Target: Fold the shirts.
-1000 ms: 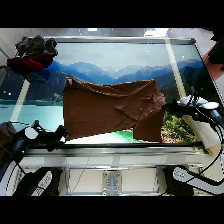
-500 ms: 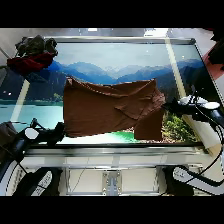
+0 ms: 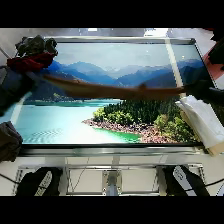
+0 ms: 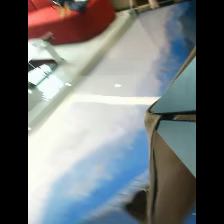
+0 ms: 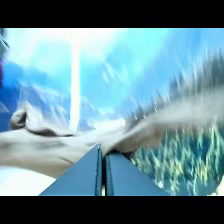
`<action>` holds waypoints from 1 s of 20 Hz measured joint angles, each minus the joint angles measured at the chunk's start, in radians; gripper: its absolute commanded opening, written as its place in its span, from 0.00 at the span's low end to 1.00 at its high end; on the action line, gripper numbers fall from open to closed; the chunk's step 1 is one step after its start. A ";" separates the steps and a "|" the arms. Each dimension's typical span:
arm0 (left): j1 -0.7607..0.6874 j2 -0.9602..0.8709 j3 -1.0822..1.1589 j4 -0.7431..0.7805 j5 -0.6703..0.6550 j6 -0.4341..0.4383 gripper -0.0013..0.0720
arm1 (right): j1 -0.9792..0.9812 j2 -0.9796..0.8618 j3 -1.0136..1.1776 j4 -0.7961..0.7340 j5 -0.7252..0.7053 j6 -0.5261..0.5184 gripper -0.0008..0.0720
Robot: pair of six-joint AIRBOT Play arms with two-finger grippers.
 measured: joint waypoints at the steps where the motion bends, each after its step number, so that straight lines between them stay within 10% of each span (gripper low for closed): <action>1: 0.000 0.010 0.078 0.029 0.006 0.013 0.03 | -0.027 0.053 0.045 0.004 0.034 0.011 0.05; 11: 0.000 -0.010 0.608 0.376 -0.050 0.069 0.03 | -0.111 0.276 0.559 0.003 -0.029 0.088 0.04; 20: -0.047 -0.365 0.649 0.414 -0.291 0.086 0.03 | 0.108 -0.145 0.627 0.058 -0.124 0.068 0.05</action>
